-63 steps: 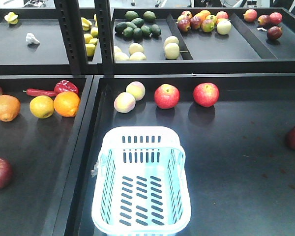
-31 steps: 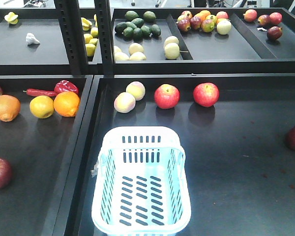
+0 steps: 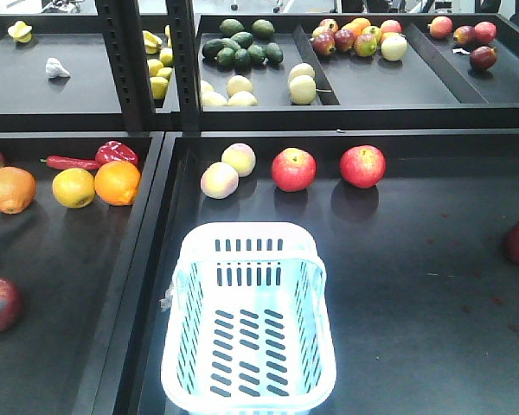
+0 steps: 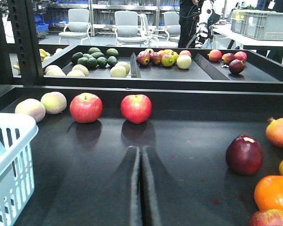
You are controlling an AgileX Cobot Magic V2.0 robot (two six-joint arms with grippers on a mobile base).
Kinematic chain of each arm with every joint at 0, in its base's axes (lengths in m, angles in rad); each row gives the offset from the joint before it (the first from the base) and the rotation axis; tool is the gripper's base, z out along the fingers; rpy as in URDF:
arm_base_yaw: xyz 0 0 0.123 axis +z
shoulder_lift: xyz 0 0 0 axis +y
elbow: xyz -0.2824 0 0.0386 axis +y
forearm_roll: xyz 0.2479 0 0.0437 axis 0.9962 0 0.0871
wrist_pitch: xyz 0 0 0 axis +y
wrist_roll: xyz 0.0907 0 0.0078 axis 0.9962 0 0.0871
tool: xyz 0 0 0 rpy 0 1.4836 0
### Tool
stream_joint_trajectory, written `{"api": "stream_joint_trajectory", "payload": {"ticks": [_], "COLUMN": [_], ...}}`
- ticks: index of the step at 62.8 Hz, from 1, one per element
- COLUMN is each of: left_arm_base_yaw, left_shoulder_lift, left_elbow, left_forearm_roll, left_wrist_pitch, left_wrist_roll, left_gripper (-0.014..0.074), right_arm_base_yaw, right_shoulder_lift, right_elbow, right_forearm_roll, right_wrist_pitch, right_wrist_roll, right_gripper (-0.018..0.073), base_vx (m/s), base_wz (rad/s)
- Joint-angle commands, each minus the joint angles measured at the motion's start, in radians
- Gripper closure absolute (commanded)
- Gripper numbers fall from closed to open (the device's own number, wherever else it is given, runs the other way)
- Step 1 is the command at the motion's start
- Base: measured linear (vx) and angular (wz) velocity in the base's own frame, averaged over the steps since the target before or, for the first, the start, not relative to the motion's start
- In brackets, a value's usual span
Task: Pick three apples into basket with both arms
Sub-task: 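Lower the left gripper onto the light-blue basket handle and close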
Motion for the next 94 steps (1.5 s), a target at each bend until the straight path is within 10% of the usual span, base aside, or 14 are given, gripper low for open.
{"api": "stream_joint_trajectory", "payload": {"ticks": [1, 22, 50, 94], "left_arm_base_yaw": [-0.075, -0.314, -0.491, -0.528], "left_shoulder_lift": [0.055, 0.326, 0.654, 0.885], "left_elbow": [-0.058, -0.188, -0.457, -0.52], "left_forearm_roll": [-0.012, -0.002, 0.114, 0.686], "left_wrist_pitch": [-0.028, -0.001, 0.186, 0.23], "left_wrist_roll": [0.128, 0.257, 0.224, -0.15], "left_gripper": [0.0032, 0.0032, 0.0032, 0.0073], "right_arm_base_yaw": [-0.003, -0.003, -0.003, -0.003], "right_shoulder_lift": [-0.018, -0.018, -0.018, -0.018], "right_elbow": [0.011, 0.011, 0.011, 0.011], "right_forearm_roll": [-0.011, -0.011, -0.011, -0.011], "right_wrist_pitch": [-0.075, -0.075, -0.075, -0.075], "right_wrist_roll": [-0.007, -0.007, -0.007, -0.007], "right_gripper": [0.0569, 0.0569, 0.0569, 0.0569], "base_vx": [0.0, 0.0, 0.0, 0.0], "base_wz": [0.0, 0.0, 0.0, 0.0]}}
